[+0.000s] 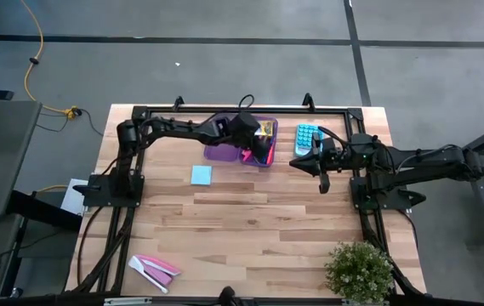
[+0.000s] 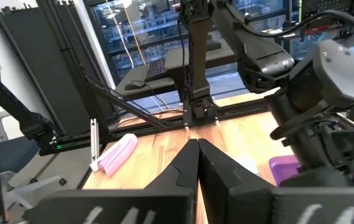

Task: Pack school essentials
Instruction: Put the blue pencil into the purple supply box

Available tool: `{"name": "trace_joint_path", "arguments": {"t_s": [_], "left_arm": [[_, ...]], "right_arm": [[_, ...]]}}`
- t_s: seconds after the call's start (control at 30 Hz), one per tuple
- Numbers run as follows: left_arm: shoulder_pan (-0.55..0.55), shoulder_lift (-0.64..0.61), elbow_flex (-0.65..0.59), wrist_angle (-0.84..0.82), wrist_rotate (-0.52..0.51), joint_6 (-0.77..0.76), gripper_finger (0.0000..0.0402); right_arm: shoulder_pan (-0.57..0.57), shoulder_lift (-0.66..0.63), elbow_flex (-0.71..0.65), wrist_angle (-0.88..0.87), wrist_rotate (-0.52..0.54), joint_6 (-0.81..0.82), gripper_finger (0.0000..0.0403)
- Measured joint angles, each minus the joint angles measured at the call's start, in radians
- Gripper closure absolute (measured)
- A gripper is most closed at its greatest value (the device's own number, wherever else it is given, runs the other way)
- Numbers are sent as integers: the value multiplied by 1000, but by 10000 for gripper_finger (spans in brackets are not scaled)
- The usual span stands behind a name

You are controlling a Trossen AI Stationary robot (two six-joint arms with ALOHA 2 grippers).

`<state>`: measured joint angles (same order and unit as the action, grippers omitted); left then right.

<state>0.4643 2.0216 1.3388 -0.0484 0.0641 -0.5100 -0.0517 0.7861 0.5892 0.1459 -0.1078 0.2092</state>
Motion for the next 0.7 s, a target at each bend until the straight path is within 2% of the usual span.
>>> {"name": "trace_joint_path", "arguments": {"t_s": [0.17, 0.7], "left_arm": [[-22, 19, -1, -20, 5, 49, 396], [-21, 16, 0, -43, -60, -27, 394]], "right_arm": [[0, 0, 0, 0, 2, -2, 402], [0, 0, 0, 0, 2, 19, 402]]}}
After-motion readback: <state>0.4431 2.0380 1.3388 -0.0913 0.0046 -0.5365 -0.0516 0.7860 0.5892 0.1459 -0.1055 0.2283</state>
